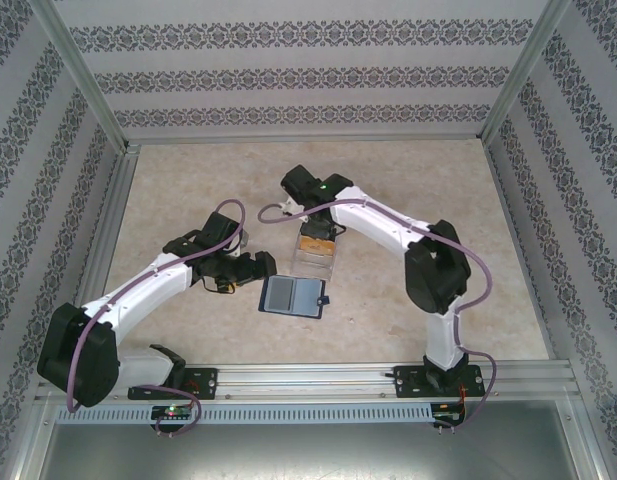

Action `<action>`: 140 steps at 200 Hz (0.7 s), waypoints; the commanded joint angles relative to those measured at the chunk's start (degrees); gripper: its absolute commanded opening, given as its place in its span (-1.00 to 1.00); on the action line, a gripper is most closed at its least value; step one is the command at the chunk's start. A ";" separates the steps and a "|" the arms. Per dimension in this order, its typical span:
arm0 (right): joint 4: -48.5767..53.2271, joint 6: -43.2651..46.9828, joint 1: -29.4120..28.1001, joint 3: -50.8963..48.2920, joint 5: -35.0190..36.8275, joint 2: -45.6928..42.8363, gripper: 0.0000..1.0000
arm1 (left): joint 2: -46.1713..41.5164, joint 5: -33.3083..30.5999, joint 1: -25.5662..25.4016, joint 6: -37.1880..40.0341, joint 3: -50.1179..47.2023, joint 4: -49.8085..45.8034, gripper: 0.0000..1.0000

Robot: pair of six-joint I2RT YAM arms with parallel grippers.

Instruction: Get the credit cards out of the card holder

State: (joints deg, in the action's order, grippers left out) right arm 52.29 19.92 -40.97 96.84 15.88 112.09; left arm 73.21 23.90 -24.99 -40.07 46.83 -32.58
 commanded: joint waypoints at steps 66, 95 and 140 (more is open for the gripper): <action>-15.61 -43.85 -3.75 -31.44 -18.86 -23.89 -0.48 | 6.43 9.61 0.61 -0.96 -1.93 9.99 0.47; -21.69 -52.56 -8.14 -40.61 -18.30 -25.56 -0.46 | 9.40 12.14 0.42 -1.47 -2.37 12.76 0.42; -28.88 -60.06 -10.93 -47.68 -17.41 -24.01 -0.37 | 13.01 13.41 -0.48 -1.24 -2.66 14.81 0.30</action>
State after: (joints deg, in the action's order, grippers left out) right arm 29.76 -32.91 -51.22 50.50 -1.67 88.20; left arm 84.77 35.33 -25.06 -41.17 44.99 -20.86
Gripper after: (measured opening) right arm 0.311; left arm 0.658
